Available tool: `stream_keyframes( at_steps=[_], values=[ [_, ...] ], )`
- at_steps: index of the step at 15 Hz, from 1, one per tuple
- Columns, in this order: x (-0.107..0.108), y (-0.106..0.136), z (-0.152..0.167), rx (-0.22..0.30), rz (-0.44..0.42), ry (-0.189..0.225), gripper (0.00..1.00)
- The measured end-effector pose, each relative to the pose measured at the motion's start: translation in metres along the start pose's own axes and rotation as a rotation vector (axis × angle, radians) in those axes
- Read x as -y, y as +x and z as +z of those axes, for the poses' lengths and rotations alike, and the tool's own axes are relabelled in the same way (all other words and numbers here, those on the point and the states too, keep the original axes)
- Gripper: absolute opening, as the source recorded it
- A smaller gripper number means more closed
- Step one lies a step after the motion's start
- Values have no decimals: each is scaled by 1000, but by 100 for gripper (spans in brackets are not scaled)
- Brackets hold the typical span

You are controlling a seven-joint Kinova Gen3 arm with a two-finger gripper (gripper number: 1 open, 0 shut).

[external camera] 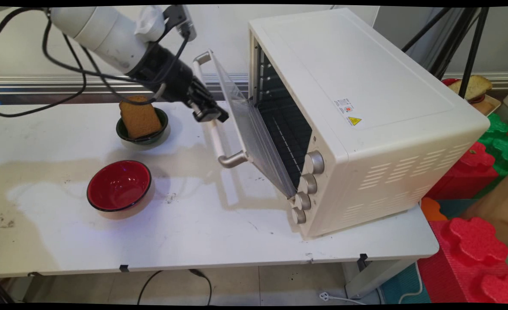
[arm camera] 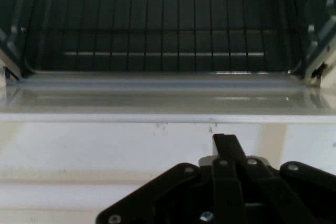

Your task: Open the oven

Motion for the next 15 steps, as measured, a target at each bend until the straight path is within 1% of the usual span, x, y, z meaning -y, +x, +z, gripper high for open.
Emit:
stream_keyframes(
  at_steps=[10, 15],
  values=[
    [-4, -61, -3, 62, 19, -10, 0],
    [-5, -85, 3, 80, 33, -20, 0]
  ],
)
